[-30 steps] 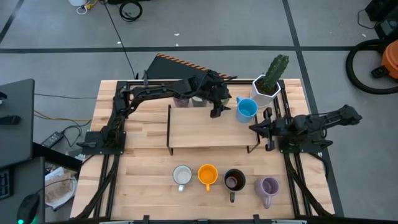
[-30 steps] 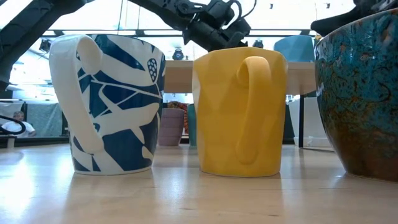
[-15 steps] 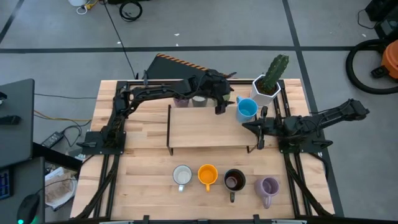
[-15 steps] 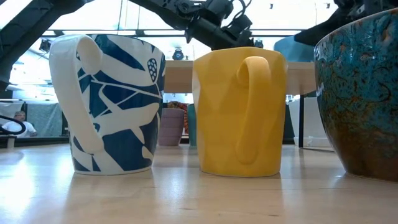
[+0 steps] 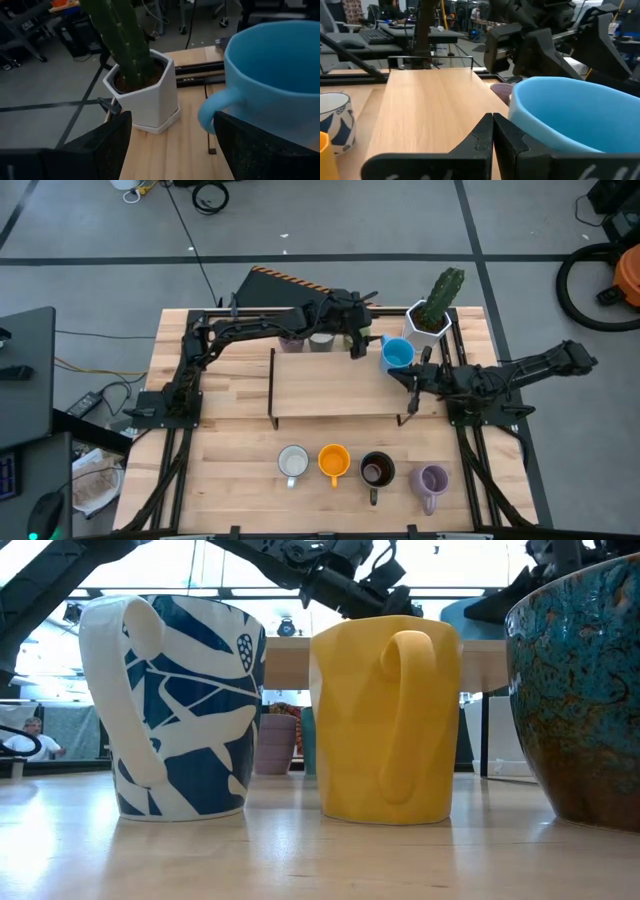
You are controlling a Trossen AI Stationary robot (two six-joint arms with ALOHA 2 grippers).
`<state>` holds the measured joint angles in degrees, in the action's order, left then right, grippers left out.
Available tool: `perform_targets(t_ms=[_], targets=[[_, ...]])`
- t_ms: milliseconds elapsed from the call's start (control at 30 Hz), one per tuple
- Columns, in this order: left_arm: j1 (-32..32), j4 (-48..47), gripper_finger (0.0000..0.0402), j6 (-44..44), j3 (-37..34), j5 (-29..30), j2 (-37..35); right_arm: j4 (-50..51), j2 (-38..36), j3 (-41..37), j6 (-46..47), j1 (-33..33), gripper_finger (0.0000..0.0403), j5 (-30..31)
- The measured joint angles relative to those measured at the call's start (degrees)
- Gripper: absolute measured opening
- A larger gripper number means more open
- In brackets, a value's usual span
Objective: Place coffee mugs
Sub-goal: Put the light blue mug on the shelf, then put the purple mug on the shelf
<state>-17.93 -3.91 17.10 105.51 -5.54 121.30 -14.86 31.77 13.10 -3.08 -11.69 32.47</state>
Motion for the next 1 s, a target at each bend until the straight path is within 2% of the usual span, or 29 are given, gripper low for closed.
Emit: perform_targets(t_ms=[400, 633, 833, 1000], targets=[[-0.72, 1.11, 0.0288, 0.04, 0.00, 0.44, 0.02, 0.01, 0.00, 0.00, 0.58, 1.89, 0.0018, -0.72], [-1.01, 0.44, 0.0288, 0.04, 0.00, 0.44, 0.01, -2.62, -0.03, -0.01, -0.39, 1.81, 0.0018, -5.16], [-3.00, -9.08, 0.0288, 0.56, 0.11, -0.59, -4.17, -2.93, -1.33, -0.02, -2.15, 0.17, 0.0018, -5.38], [-5.77, -23.98, 0.0288, 0.20, -0.02, -4.53, -6.63, -3.29, -3.17, -0.02, -4.84, -2.00, 0.0018, -7.19]])
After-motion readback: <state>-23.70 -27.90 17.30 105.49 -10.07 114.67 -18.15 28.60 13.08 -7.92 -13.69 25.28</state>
